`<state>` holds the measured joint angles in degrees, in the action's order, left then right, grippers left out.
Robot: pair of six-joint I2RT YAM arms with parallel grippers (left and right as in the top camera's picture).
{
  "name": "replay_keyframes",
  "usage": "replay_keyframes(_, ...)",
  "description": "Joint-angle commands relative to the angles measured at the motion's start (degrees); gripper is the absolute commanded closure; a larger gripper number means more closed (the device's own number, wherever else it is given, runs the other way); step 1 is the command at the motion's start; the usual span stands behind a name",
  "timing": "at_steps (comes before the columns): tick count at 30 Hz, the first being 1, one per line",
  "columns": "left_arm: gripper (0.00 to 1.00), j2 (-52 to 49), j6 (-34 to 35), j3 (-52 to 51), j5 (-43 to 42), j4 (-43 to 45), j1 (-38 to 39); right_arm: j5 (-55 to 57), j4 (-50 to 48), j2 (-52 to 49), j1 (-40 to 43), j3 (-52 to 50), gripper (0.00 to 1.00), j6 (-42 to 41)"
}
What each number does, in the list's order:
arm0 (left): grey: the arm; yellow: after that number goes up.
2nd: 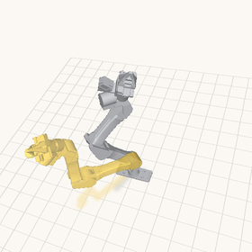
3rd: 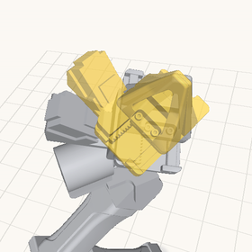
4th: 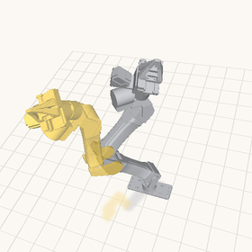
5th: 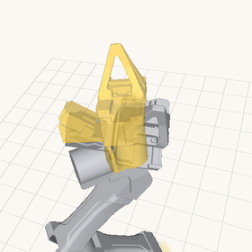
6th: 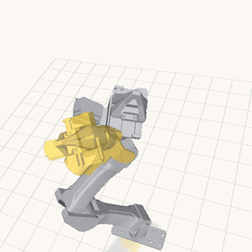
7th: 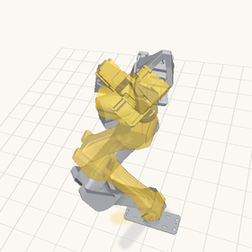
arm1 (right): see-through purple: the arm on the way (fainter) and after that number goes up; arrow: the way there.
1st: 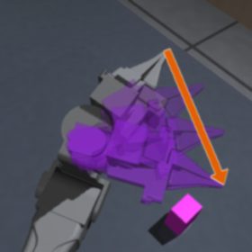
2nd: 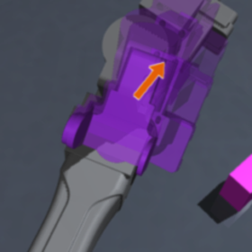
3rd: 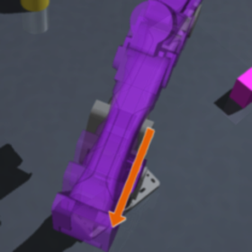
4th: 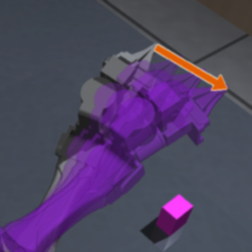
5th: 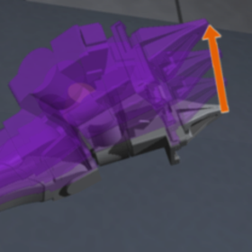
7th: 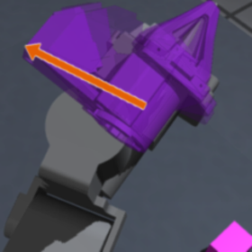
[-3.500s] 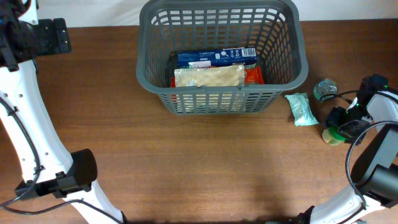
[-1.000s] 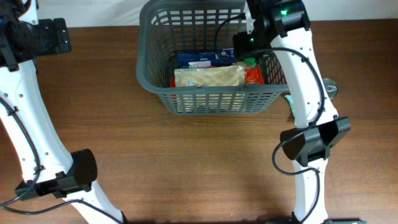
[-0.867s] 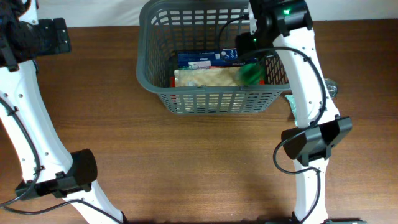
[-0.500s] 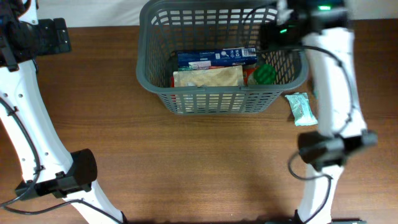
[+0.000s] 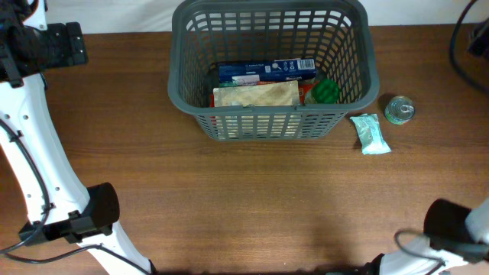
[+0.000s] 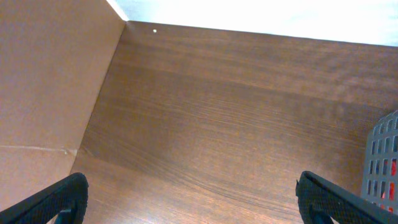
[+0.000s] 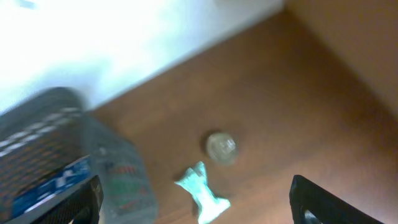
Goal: Pack container
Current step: 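Move the right gripper back to the tuna can, then grasp the tuna can with the right gripper and lift it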
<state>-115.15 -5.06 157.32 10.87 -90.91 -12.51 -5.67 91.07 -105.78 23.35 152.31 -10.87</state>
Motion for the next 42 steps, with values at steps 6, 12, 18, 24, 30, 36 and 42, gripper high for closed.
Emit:
replay_keyframes(6, 0.01, -0.24, 0.55, -0.22, -0.61, -0.07, -0.31, 1.46, -4.98, -13.38, 1.81, -15.5, 0.1, -6.64)
replay_keyframes(12, 0.01, -0.24, 0.55, -0.22, -0.61, -0.07, -0.31, 1.4, -9.94, -21.33, -0.02, -22.71, 0.1, -8.09)
replay_keyframes(18, 0.01, -0.24, 0.55, -0.22, -0.61, -0.07, -0.31, 3.17, -15.15, -26.67, -2.56, -25.16, 0.1, -8.13)
replay_keyframes(24, 0.01, -0.24, 0.55, -0.22, -0.61, -0.07, -0.31, 4.28, -18.86, -30.21, -2.82, -25.16, 0.09, -8.33)
replay_keyframes(30, 0.01, -0.24, 0.55, -0.22, -0.61, -0.07, -0.31, 6.88, -20.22, -32.61, -2.75, -25.16, 0.07, -9.14)
replay_keyframes(36, 0.01, -0.24, 0.55, -0.22, -0.61, -0.07, -0.31, 6.64, -20.44, -34.77, -2.78, -25.46, 0.07, -9.16)
replay_keyframes(42, 0.01, -0.24, 0.55, -0.22, -0.61, -0.07, -0.31, 6.38, -20.85, -35.32, -2.75, -25.68, 0.07, -9.16)
